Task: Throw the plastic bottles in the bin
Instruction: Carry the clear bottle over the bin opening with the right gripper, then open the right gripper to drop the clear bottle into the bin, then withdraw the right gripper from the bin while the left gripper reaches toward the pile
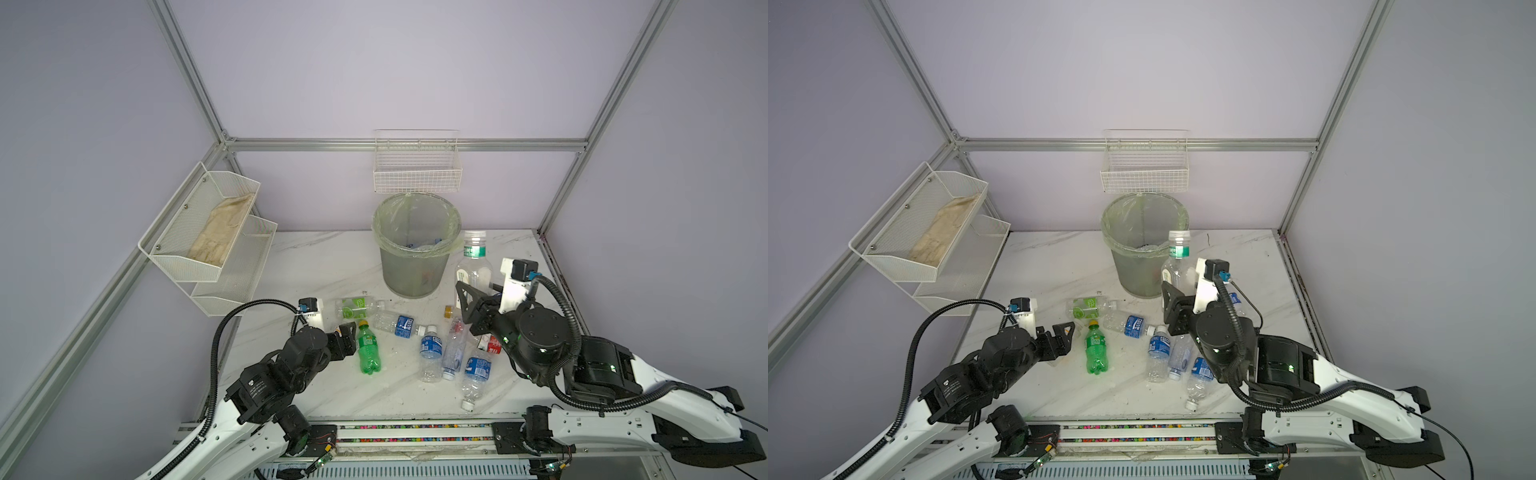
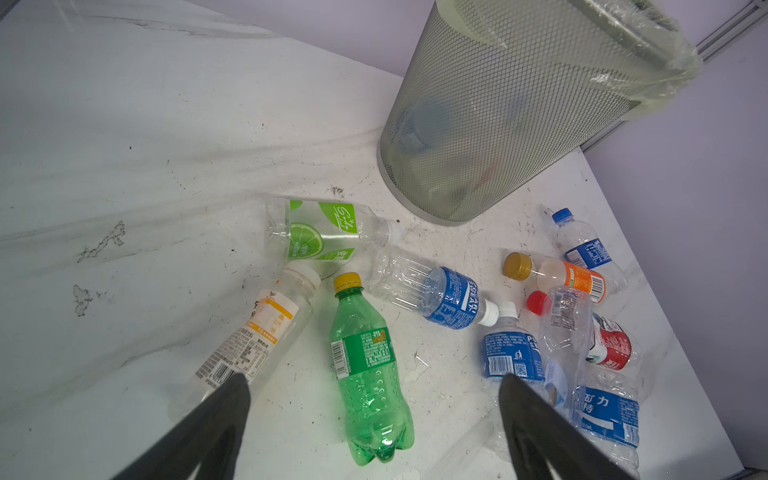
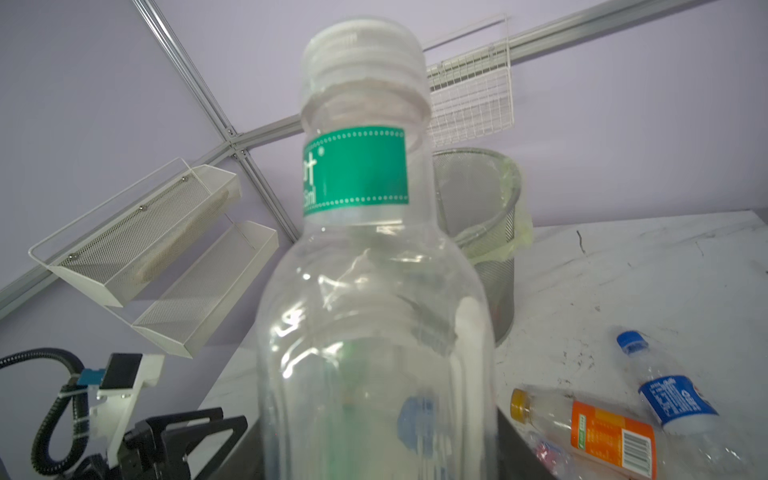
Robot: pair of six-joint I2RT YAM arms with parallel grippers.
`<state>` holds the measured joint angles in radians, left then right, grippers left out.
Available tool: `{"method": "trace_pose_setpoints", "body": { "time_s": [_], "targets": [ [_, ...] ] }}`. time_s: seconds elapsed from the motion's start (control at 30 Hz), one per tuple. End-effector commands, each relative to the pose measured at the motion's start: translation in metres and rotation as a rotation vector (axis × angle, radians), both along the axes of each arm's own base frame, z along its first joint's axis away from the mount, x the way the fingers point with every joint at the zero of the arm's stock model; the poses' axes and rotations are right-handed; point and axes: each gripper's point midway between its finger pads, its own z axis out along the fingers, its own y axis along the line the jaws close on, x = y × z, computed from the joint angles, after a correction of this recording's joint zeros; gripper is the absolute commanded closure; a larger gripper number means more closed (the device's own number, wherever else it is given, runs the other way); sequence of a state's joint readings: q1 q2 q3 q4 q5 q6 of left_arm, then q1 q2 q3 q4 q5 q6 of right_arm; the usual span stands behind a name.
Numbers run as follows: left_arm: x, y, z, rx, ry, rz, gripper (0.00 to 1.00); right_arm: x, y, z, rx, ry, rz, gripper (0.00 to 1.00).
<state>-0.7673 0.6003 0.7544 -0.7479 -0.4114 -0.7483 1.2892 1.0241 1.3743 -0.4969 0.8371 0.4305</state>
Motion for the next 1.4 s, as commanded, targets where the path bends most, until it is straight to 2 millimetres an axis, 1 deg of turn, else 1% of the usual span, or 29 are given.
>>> {"method": "trace_pose_setpoints", "body": {
  "time_s": [0.0,0.07,0.13,0.17,0.2,0.23,0.27,0.3,0.37,0.4,0.43,0.53,0.6,0.63,0.67,0.77,0.9,1.1,1.2,1.37],
  "targets": [
    [0.002,-0.006,0.001,-0.020,-0.011,-0.014,0.08,0.043,0.019,0.020,-0.115,-0.045,-0.046,0.65],
    [0.002,-0.006,0.002,-0.025,-0.012,-0.019,0.08,0.086,0.026,0.025,-0.113,-0.028,-0.016,0.65],
    [0.000,-0.007,0.005,-0.035,-0.017,-0.025,0.09,0.128,0.031,0.019,-0.120,-0.003,0.017,0.62],
    [-0.001,-0.006,0.006,-0.041,-0.020,-0.025,0.08,0.152,0.040,0.003,-0.154,0.039,0.035,0.52],
    [-0.002,-0.005,0.007,-0.045,-0.022,-0.025,0.08,0.167,0.047,-0.011,-0.188,0.081,0.047,0.32],
    [-0.003,-0.004,0.008,-0.052,-0.023,-0.024,0.09,0.181,0.054,-0.028,-0.227,0.140,0.055,0.05],
    [-0.005,-0.003,0.009,-0.056,-0.023,-0.024,0.09,0.188,0.053,-0.039,-0.262,0.200,0.022,0.03],
    [-0.007,-0.001,0.009,-0.058,-0.023,-0.022,0.09,0.189,0.051,-0.038,-0.274,0.220,-0.015,0.03],
    [-0.011,0.006,0.009,-0.055,-0.020,-0.010,0.09,0.177,0.045,-0.022,-0.247,0.170,-0.067,0.03],
    [-0.013,0.008,0.008,-0.053,-0.021,-0.006,0.09,0.171,0.043,-0.017,-0.221,0.132,-0.054,0.03],
    [-0.014,0.011,0.007,-0.053,-0.026,-0.001,0.09,0.160,0.041,-0.003,-0.172,0.082,-0.012,0.03],
    [-0.014,0.011,0.002,-0.055,-0.029,0.001,0.09,0.141,0.026,0.009,-0.119,0.037,0.000,0.03],
    [-0.012,0.007,-0.001,-0.053,-0.024,-0.009,0.09,0.135,0.019,0.013,-0.117,0.040,-0.005,0.03],
    [-0.010,0.005,-0.002,-0.047,-0.017,-0.015,0.09,0.134,0.018,0.009,-0.123,0.051,-0.005,0.03],
    [-0.009,0.001,-0.003,-0.042,-0.009,-0.022,0.09,0.126,0.010,0.015,-0.105,0.038,-0.003,0.03],
    [-0.004,-0.008,-0.006,-0.021,0.027,-0.041,0.09,0.116,0.006,0.013,-0.078,0.033,0.021,0.03],
    [-0.002,-0.020,-0.011,-0.015,0.062,-0.081,0.09,0.109,0.003,0.000,-0.070,0.061,0.032,0.03],
    [-0.001,-0.034,-0.022,-0.030,0.094,-0.127,0.09,0.096,-0.007,-0.028,-0.044,0.110,0.034,0.03],
    [0.001,-0.040,-0.026,-0.024,0.107,-0.143,0.09,0.088,-0.014,-0.045,-0.035,0.142,0.028,0.03],
    [0.006,-0.054,-0.034,-0.025,0.137,-0.175,0.09,0.076,-0.020,-0.087,-0.038,0.223,0.039,0.03]
  ]
}}
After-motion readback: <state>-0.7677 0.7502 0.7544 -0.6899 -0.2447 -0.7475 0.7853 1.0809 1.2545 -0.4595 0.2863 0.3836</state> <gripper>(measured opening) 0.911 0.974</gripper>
